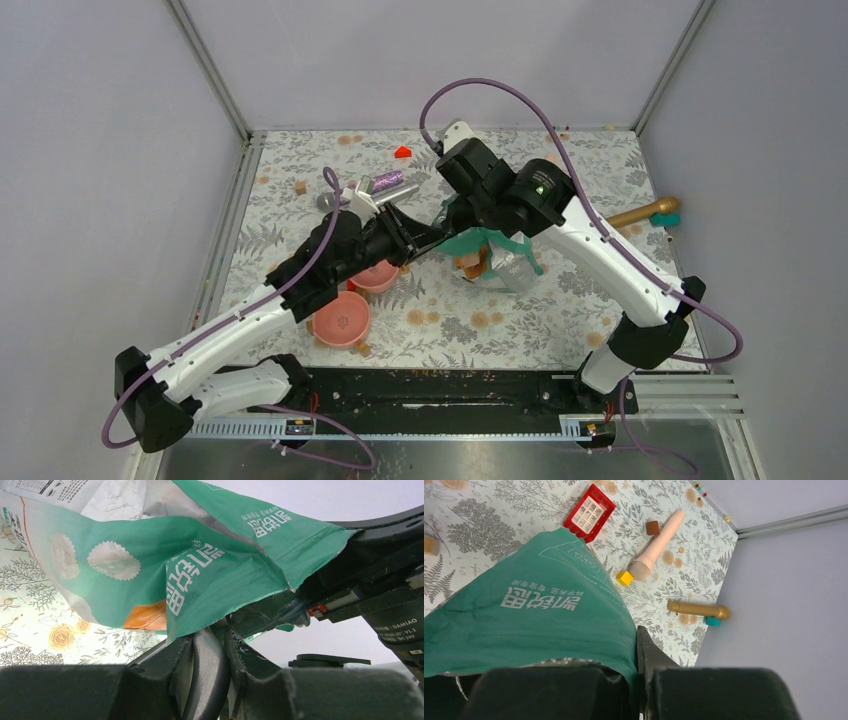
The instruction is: Serve the pet food
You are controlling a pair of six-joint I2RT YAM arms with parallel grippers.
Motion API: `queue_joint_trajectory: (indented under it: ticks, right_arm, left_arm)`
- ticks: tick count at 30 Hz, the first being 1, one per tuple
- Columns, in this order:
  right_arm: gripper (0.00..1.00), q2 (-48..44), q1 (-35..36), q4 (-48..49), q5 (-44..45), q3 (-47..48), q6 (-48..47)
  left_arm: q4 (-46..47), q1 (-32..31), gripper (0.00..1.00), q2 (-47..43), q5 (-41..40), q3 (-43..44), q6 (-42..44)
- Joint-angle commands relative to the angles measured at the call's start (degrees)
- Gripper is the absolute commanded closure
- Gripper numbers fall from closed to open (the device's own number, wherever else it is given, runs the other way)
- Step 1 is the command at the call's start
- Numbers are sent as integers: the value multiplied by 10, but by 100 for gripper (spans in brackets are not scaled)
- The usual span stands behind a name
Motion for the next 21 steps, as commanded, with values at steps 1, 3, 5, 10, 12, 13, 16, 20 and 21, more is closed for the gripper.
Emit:
queue_joint_trajectory:
  ticks: [1, 3, 5, 10, 12, 13, 16, 20, 21]
  right_arm:
    - [100, -52, -18, 81, 58, 70, -76]
    - [100, -56, -26, 82, 57, 61, -69]
    - [100, -61, -30, 88, 57, 48, -65]
    - [100, -71, -31, 100, 20, 19, -63]
    - [100, -78, -31, 104, -8, 5, -63]
    - [100, -79, -31, 105, -27, -1, -60]
    - [100, -80, -30, 100, -85, -10, -35]
    - [100, -75, -30, 99, -133, -14, -5]
    - [100, -72, -30, 97, -140, -14, -5]
  left_arm:
    - [110, -2, 100, -11, -42, 68, -2]
    - [99, -2, 100, -17, -68, 71, -4]
    - [93, -3, 100, -27, -79, 71, -10]
    - [59, -12, 100, -38, -118, 84, -20]
    - [56, -15, 100, -34, -133, 89, -28]
    - [55, -16, 100, -29, -138, 96, -29]
    - [55, -23, 100, -1, -148, 127, -23]
    - [46, -34, 100, 55, -137, 192, -18]
    - [38, -38, 100, 68, -136, 209, -16]
